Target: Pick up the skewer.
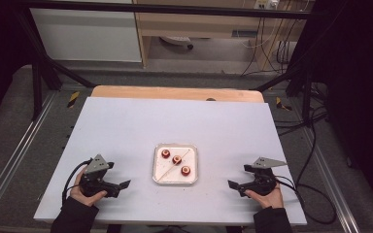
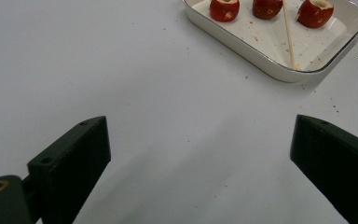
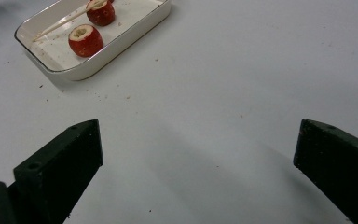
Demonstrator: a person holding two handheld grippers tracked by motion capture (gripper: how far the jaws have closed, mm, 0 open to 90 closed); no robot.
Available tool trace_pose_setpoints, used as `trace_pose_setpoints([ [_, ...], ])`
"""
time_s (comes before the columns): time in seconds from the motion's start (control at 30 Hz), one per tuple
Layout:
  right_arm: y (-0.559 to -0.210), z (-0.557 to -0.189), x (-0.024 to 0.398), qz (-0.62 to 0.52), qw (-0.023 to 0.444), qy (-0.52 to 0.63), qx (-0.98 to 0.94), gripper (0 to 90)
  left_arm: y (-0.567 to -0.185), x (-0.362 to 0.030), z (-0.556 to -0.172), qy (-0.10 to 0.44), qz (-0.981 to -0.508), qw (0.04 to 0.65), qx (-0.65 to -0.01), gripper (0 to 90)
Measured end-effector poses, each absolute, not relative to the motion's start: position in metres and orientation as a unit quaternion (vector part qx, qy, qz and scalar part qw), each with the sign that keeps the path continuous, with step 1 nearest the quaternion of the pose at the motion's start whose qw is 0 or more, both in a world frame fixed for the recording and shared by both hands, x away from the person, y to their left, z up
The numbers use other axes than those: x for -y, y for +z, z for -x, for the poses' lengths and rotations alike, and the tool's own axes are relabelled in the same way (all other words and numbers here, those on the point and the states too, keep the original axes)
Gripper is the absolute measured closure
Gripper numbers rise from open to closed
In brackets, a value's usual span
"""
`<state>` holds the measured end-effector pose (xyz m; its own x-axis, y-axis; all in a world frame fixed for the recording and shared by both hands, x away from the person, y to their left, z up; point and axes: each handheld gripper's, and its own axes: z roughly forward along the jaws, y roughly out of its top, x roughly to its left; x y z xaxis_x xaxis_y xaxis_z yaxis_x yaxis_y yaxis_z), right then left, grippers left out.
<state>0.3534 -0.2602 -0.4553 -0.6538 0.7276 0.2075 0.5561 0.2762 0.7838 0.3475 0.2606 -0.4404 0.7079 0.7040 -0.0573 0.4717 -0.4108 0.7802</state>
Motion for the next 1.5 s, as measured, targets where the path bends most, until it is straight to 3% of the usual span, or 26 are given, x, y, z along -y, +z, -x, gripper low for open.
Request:
trace_pose_setpoints([
  [0.67,-0.454,-0.353,0.261,-0.406,0.100,0.446,-0.791,1.6,-0.434,-0.235,-0.349,0.142,-0.832,0.404,-0.354,5.2],
  [1.5,-0.455,-0.354,0.260,-0.403,0.101,0.441,-0.795,1.7,-0.413,-0.161,-0.365,0.138,-0.852,0.382,-0.330,8.0],
])
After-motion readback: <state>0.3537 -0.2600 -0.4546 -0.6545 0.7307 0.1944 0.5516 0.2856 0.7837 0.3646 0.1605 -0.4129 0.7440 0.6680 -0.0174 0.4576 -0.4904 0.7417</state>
